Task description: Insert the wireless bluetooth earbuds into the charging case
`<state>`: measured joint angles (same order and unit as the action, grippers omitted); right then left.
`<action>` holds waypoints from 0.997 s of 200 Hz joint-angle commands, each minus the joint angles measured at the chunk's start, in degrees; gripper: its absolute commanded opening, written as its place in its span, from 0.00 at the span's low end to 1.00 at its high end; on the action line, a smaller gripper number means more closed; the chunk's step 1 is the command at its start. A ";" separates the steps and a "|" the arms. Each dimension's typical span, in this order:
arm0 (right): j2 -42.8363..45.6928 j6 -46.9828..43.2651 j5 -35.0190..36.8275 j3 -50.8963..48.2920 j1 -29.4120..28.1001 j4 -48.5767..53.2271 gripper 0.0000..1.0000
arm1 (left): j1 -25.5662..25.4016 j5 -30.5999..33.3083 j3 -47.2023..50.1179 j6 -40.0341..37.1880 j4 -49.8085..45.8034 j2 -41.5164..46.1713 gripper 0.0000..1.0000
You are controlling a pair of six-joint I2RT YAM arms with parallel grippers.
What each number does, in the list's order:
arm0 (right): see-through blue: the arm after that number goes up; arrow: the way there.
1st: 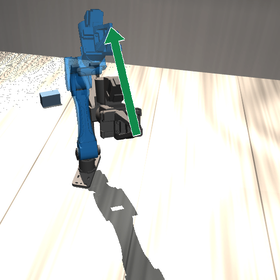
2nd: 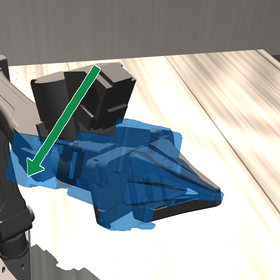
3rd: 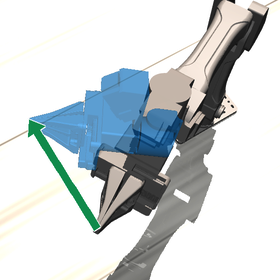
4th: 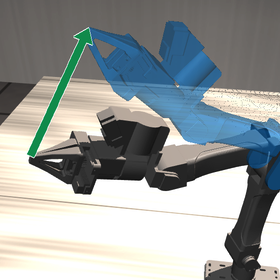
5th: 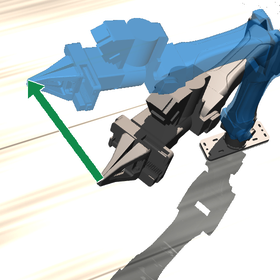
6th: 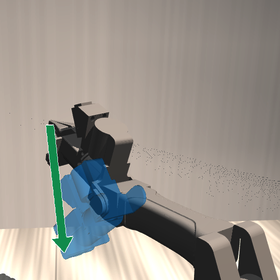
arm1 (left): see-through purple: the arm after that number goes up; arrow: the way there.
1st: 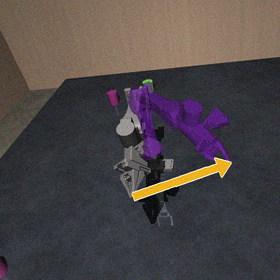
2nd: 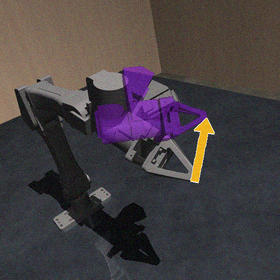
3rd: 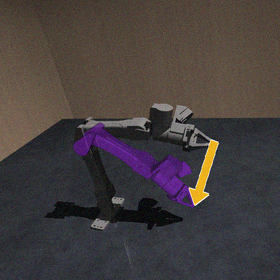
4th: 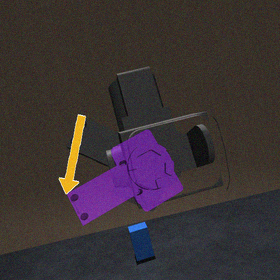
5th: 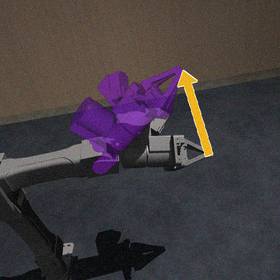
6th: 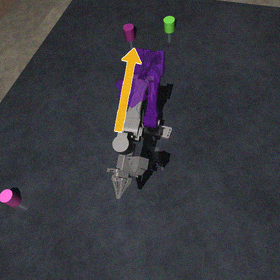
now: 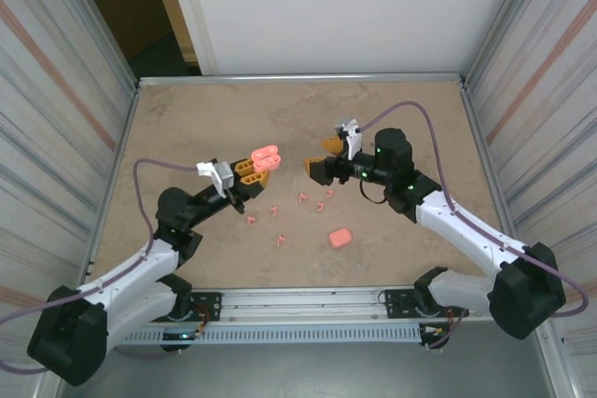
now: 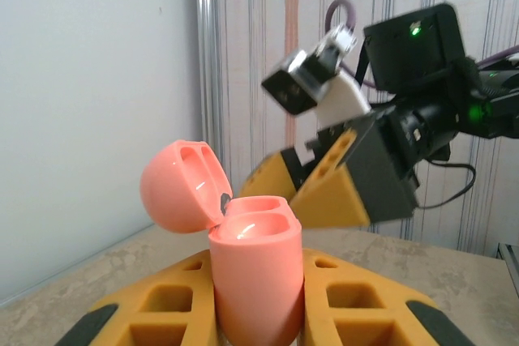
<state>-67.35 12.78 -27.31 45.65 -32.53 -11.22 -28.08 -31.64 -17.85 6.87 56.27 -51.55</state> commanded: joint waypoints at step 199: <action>-30.01 -13.46 9.50 19.12 -5.79 30.04 0.62 | 0.52 1.52 2.37 1.32 -2.52 6.11 0.00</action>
<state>-94.72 1.06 -19.18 62.11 -38.02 15.31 -27.81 -30.76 -16.10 7.75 52.51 -46.30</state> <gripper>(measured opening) 0.640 0.218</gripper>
